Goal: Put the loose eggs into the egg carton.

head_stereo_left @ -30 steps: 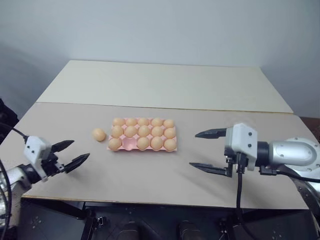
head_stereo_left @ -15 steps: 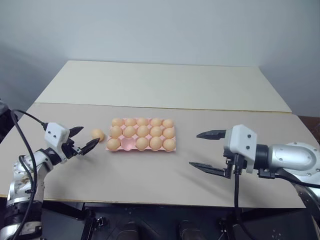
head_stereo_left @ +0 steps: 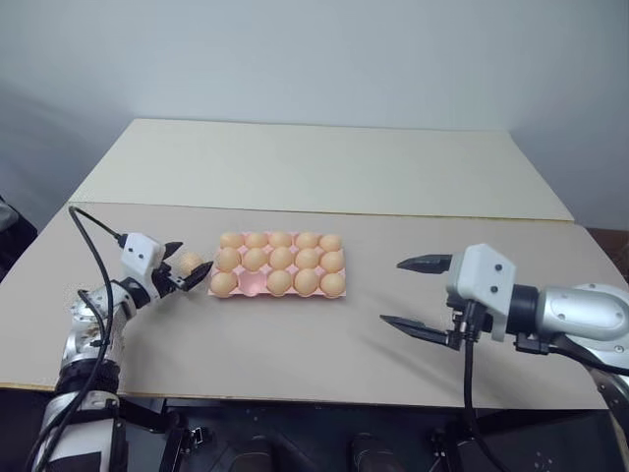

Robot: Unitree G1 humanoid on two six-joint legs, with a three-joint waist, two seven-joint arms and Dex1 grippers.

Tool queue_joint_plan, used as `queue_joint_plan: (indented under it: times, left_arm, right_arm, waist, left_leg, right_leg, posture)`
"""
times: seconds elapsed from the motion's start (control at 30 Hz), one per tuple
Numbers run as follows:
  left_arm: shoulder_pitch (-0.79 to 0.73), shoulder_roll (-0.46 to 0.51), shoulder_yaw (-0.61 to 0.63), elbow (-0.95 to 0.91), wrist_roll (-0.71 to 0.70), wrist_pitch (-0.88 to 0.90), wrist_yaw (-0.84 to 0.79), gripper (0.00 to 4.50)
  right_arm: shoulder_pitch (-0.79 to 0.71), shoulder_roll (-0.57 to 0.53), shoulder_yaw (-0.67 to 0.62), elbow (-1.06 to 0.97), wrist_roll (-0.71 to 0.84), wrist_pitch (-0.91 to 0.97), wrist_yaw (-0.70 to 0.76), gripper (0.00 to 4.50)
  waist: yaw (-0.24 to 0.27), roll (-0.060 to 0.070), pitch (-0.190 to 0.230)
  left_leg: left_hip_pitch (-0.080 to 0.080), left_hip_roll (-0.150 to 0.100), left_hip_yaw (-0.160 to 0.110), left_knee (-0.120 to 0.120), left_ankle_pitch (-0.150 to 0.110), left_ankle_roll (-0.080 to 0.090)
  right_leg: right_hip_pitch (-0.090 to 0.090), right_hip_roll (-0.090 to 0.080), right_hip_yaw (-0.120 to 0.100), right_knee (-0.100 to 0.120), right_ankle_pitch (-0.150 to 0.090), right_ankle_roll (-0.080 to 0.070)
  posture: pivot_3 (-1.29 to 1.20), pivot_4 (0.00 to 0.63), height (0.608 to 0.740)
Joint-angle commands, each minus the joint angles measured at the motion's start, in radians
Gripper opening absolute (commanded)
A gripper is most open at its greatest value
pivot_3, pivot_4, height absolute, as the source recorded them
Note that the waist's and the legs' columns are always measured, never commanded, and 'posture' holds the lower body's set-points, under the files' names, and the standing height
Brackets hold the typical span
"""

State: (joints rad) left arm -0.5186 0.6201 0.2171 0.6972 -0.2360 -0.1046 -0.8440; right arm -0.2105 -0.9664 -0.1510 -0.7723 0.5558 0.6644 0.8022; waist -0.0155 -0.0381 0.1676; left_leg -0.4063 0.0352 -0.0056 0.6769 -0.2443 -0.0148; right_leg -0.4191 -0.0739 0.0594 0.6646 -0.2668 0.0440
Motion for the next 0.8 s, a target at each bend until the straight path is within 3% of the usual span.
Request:
queue_joint_plan:
  times: [0.03, 0.2, 0.3, 0.43, 0.5, 0.7, 0.8]
  left_arm:
    - [-0.025, 0.004, -0.009, 0.028, 0.017, -0.014, 0.005, 4.45]
    - [-0.031, 0.0, -0.028, 0.061, 0.052, -0.007, 0.045, 4.45]
    - [-0.029, -0.002, -0.032, 0.063, 0.053, -0.013, 0.034, 3.84]
    - [-0.03, -0.003, -0.033, 0.066, 0.059, -0.018, 0.041, 2.57]
    - [-0.026, -0.001, -0.036, 0.062, 0.062, -0.021, 0.036, 2.29]
    - [0.043, 0.027, 0.012, -0.112, -0.007, 0.023, -0.007, 2.2]
    - [0.076, 0.056, 0.058, -0.27, -0.126, 0.094, -0.111, 2.2]
  right_arm:
    - [0.002, -0.015, -0.052, -0.035, 0.014, 0.011, -0.01, 4.5]
    - [0.005, -0.015, -0.06, -0.044, 0.018, 0.023, -0.017, 4.5]
    - [0.002, -0.013, -0.055, -0.043, 0.019, 0.026, -0.022, 4.5]
    - [-0.006, -0.011, -0.047, -0.035, 0.019, 0.024, -0.028, 4.5]
    - [-0.007, -0.01, -0.044, -0.033, 0.018, 0.023, -0.029, 4.5]
    - [0.003, -0.009, -0.052, -0.041, 0.021, 0.027, -0.035, 4.5]
    - [0.004, -0.009, -0.054, -0.046, 0.022, 0.03, -0.04, 4.5]
  waist:
    - [0.0, 0.0, 0.0]
    - [0.002, 0.0, 0.0]
    - [0.001, 0.0, 0.0]
    - [0.001, 0.0, 0.0]
    - [0.001, 0.0, 0.0]
    - [-0.001, 0.0, 0.0]
    - [0.0, 0.0, 0.0]
  left_leg:
    - [0.0, 0.0, 0.0, 0.0, 0.0, 0.0]
    - [0.0, 0.0, 0.0, 0.0, 0.0, 0.0]
    - [0.0, 0.0, 0.0, 0.0, 0.0, 0.0]
    - [0.0, 0.0, 0.0, 0.0, 0.0, 0.0]
    - [0.0, 0.0, 0.0, 0.0, 0.0, 0.0]
    - [0.0, 0.0, 0.0, 0.0, 0.0, 0.0]
    - [0.0, 0.0, 0.0, 0.0, 0.0, 0.0]
  right_leg:
    - [0.0, 0.0, 0.0, 0.0, 0.0, 0.0]
    - [0.0, 0.0, 0.0, 0.0, 0.0, 0.0]
    - [0.0, 0.0, 0.0, 0.0, 0.0, 0.0]
    - [0.0, 0.0, 0.0, 0.0, 0.0, 0.0]
    - [0.0, 0.0, 0.0, 0.0, 0.0, 0.0]
    - [0.0, 0.0, 0.0, 0.0, 0.0, 0.0]
    - [0.0, 0.0, 0.0, 0.0, 0.0, 0.0]
  posture:
    - [0.0, 0.15, 0.74]
    - [0.0, 0.15, 0.74]
    - [0.0, 0.15, 0.74]
    - [0.0, 0.15, 0.74]
    - [0.0, 0.15, 0.74]
    - [0.0, 0.15, 0.74]
    - [0.0, 0.15, 0.74]
